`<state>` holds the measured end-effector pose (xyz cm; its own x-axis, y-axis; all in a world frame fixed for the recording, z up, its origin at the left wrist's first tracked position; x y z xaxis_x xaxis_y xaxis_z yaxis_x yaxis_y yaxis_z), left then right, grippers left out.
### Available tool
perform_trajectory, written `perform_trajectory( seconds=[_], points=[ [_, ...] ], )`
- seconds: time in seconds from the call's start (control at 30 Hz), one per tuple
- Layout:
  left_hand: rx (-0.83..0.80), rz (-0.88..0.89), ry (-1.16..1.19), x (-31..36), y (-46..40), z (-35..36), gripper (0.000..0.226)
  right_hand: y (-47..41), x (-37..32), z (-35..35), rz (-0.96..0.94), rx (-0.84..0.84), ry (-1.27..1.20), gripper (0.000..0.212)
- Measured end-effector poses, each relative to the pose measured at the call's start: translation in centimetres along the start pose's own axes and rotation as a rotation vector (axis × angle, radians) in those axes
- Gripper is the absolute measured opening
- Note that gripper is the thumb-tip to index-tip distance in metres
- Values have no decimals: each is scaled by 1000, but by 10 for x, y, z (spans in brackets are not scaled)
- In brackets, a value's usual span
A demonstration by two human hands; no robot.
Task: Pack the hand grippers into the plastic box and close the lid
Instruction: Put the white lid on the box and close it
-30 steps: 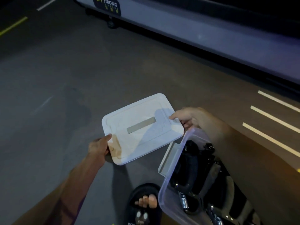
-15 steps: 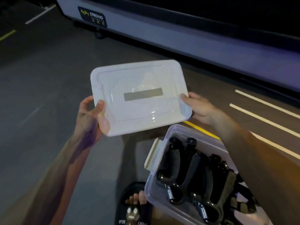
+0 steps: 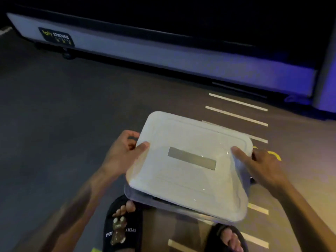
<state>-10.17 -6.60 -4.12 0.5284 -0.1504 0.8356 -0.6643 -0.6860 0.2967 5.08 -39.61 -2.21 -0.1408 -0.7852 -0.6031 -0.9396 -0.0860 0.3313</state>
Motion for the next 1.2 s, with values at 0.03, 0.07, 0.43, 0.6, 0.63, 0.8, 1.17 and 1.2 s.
perform_trajectory(
  seconds=[0.03, 0.07, 0.43, 0.6, 0.63, 0.8, 1.17, 1.2],
  points=[
    [-2, 15, -87, -3, 4, 0, 33, 3, 4, -1, -15, -4, 83, 68],
    [3, 31, -140, -7, 7, 0, 33, 6, 5, -1, -26, -31, 159, 70],
    [-56, 77, -462, -15, 5, -8, 30, 1, 13, 8, -115, -75, 293, 45],
    [-144, 70, -518, -13, -2, -14, 29, -10, 18, 11, 26, -184, 231, 36],
    [-143, 81, -535, -12, -3, -14, 29, -13, 18, 13, 41, -171, 252, 37],
    [-148, 110, -556, -9, -9, -12, 32, -24, 13, 15, -59, -43, 543, 52],
    [-417, -173, -66, -32, -18, -16, 53, 7, 22, 16, 3, -230, -193, 47],
    [-415, -170, -26, -34, -18, -15, 58, 8, 23, 18, -33, -169, -202, 45]
  ],
)
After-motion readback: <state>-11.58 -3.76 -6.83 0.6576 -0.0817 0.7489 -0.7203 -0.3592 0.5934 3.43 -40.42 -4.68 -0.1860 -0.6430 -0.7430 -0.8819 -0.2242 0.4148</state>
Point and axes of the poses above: each hand's wrist, its own y-axis away from the middle knuckle, its own z-axis out of the palm, x = y × z, the point moved 1 cm from there along -y, towards the middle knuckle, and after that the axes turned 7 degrees about x, right-handed, at the moved point
